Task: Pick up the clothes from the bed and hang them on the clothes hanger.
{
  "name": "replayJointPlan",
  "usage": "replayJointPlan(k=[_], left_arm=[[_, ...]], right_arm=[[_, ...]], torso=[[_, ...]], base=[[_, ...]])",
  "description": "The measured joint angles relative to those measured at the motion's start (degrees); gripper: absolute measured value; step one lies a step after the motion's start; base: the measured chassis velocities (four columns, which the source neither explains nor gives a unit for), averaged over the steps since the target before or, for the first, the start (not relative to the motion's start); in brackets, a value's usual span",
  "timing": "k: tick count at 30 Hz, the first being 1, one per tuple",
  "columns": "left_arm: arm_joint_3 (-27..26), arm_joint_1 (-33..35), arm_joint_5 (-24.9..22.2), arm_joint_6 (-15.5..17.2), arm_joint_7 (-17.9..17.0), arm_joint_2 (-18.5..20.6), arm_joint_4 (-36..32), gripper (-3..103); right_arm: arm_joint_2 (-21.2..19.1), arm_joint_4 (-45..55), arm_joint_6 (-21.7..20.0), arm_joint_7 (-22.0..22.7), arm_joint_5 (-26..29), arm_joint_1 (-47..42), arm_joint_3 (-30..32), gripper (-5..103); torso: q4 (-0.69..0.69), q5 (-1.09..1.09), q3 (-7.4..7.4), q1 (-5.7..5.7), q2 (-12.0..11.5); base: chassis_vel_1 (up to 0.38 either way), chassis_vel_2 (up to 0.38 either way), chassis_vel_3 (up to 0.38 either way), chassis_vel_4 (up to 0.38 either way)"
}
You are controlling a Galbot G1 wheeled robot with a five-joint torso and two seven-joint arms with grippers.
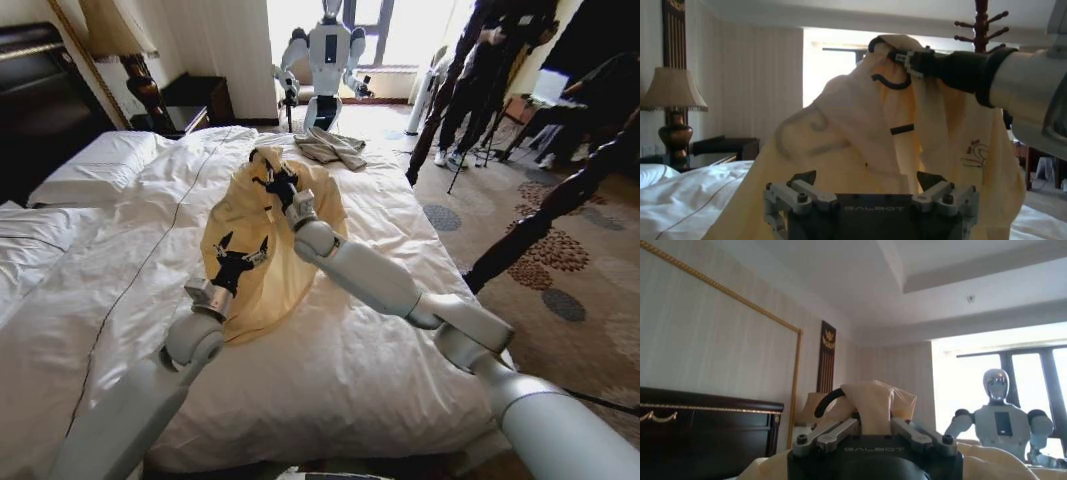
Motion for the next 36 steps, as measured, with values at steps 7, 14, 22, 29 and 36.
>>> replayJointPlan(k=[7,14,22,29,36], left_arm=[[-3.12,0.32,-2.67,0.91,-0.66,2.27,-2.98,100],[-5.36,0.93,-4.52,1.26,-1.51,3.80,-4.98,100],[-9.49,0.09,-8.10,1.13,-2.17,6.83,-5.47,100],[-10.77,-2.84,-12.96,1.50,-2.24,9.84,-4.94,100],[-16.70,-3.88,-22.34,1.39,1.62,14.75,-3.50,100]], right_arm=[[-4.49,7.26,-2.86,1.60,10.01,9.24,1.73,4],[-6.04,9.88,-4.35,2.53,17.19,17.24,4.59,4],[-16.53,17.79,-4.95,0.64,22.06,16.31,0.50,4],[-21.67,19.61,-4.49,-4.71,25.15,16.33,1.17,4],[-26.33,18.33,-2.34,-14.50,23.00,13.30,2.26,4]], torso=[[0.00,0.00,0.00,0.00,0.00],[0.02,-0.02,-0.01,0.00,0.00],[0.00,0.02,0.00,0.00,0.00],[0.01,-0.03,0.00,0.00,0.00],[-0.01,0.04,0.00,0.00,0.00]], base=[[0.000,0.000,0.000,0.000],[0.000,0.000,0.000,0.000],[0.000,0.000,0.000,0.000],[0.000,0.000,0.000,0.000],[0.000,0.000,0.000,0.000]])
